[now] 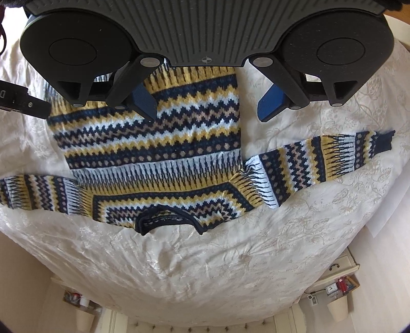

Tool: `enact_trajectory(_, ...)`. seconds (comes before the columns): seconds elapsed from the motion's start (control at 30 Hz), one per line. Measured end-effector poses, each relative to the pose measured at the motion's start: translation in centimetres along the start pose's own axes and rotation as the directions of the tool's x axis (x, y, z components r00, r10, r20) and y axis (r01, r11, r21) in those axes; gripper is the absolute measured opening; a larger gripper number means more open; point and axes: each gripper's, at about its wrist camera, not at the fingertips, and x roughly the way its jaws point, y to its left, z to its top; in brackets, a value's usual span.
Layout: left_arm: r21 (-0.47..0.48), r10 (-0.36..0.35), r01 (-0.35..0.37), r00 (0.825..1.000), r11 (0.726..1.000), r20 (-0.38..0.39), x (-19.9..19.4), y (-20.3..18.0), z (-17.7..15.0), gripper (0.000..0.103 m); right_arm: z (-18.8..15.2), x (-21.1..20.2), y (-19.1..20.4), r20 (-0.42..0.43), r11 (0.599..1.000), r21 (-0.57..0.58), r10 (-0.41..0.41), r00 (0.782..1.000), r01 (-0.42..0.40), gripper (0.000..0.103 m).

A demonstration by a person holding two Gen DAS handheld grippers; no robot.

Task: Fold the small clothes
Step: 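Move the right tool over to the sweater's sleeve cuff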

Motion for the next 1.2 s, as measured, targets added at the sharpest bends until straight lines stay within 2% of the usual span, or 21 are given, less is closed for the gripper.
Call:
enact_trajectory(0.17, -0.003, 0.011, -0.011, 1.0, 1.0, -0.021, 1.0, -0.8, 0.5, 0.086, 0.6, 1.0, -1.3, -0.005, 1.0, 0.0, -0.005, 1.0, 0.005, 0.102)
enact_trajectory(0.37, -0.039, 0.043, -0.044, 0.998, 0.998, -0.038, 1.9, -2.9, 1.6, 0.086, 3.2, 2.8, -4.5, -0.002, 1.0, -0.026, -0.017, 1.0, 0.017, 0.102)
enact_trajectory(0.5, -0.098, 0.051, -0.057, 0.997, 0.994, -0.059, 2.6, -4.5, 2.3, 0.086, 5.8, 4.2, -7.8, -0.002, 0.998, -0.059, -0.034, 0.999, 0.034, 0.102)
enact_trajectory(0.87, -0.172, 0.066, -0.084, 0.992, 0.982, -0.109, 5.0, -10.1, 4.0, 0.086, 14.2, 6.2, -19.1, 0.054, 0.985, -0.095, -0.141, 0.989, 0.146, 0.102)
enact_trajectory(1.0, -0.197, 0.079, -0.099, 0.991, 0.975, -0.108, 5.1, -11.2, 4.4, 0.086, 17.5, 6.3, -22.9, 0.101, 0.969, -0.093, -0.22, 0.97, 0.229, 0.101)
enact_trajectory(1.2, -0.226, 0.112, -0.139, 0.985, 0.964, -0.13, 5.5, -11.6, 4.7, 0.086, 21.9, 6.5, -28.8, 0.161, 0.933, -0.029, -0.349, 0.923, 0.358, 0.101)
